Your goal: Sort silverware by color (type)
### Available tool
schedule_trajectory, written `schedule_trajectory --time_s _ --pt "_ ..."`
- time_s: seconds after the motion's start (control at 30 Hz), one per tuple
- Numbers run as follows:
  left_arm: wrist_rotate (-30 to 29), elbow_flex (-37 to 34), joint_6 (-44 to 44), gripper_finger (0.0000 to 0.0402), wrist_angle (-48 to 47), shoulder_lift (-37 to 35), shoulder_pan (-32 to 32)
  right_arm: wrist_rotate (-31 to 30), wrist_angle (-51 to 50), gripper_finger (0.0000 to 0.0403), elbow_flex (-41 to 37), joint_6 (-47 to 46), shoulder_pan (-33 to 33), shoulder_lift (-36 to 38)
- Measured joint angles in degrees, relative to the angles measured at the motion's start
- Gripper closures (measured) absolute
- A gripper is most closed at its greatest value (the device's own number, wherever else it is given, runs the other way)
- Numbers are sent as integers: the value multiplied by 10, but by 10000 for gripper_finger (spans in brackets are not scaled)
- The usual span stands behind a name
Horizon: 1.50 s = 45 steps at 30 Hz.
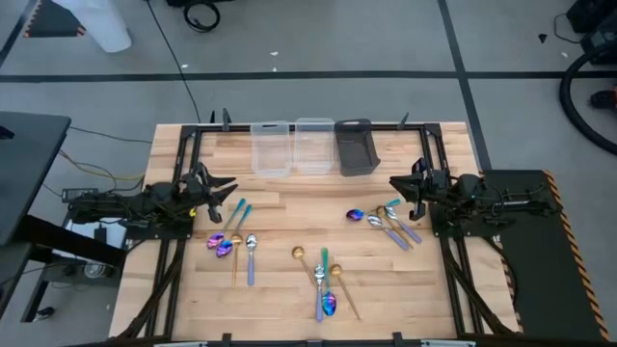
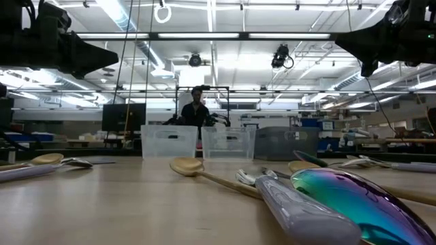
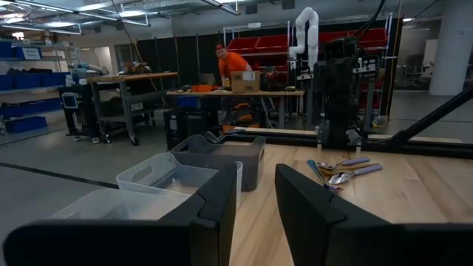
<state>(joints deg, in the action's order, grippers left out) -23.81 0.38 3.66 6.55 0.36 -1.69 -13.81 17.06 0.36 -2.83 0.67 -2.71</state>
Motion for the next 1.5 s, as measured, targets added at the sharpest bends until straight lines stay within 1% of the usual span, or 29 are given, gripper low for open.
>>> schedule_trajectory --time_s 0.27,0.33,0.43,0.5,0.6,0.73,0.87,0.93,1.0,1.1,1.13,1.2,1.27,1.33,1.43,1.5 --pt "0 0 -5 298 1 0 0 0 0 344 0 0 0 0" --pt "1 0 -30 298 3 0 0 0 0 344 0 0 0 0" --pt "1 0 -102 298 14 0 0 -1 9 344 0 5 0 0" --pt "0 0 -120 298 36 0 0 -7 25 344 0 15 0 0" --pt "2 0 -125 298 69 0 -1 -20 62 344 0 18 0 0" --pt "5 0 -123 298 79 0 -2 -48 122 344 0 27 0 0" --pt "5 0 -136 298 79 0 -2 -63 134 344 0 30 0 0" --pt "5 0 -138 298 82 0 -1 -73 133 344 0 5 0 0" --pt "5 0 -128 298 100 0 0 -88 135 344 0 -39 0 0" --pt "5 0 -117 298 117 0 0 -131 140 344 0 -92 0 0" --pt "5 0 -116 298 117 1 0 -151 139 344 0 -95 -1 0" --pt "-2 5 -118 299 108 8 0 -160 137 344 0 -82 -5 0" --pt "-14 17 -126 299 95 24 0 -147 133 344 0 -75 -10 -3" --pt "-20 35 -127 299 95 45 0 -127 106 344 11 -82 -15 -13" --pt "-41 56 -128 299 89 91 0 -107 9 344 59 -113 -19 -48" --pt "-49 69 -129 299 91 124 0 -106 -66 344 96 -136 -19 -91"
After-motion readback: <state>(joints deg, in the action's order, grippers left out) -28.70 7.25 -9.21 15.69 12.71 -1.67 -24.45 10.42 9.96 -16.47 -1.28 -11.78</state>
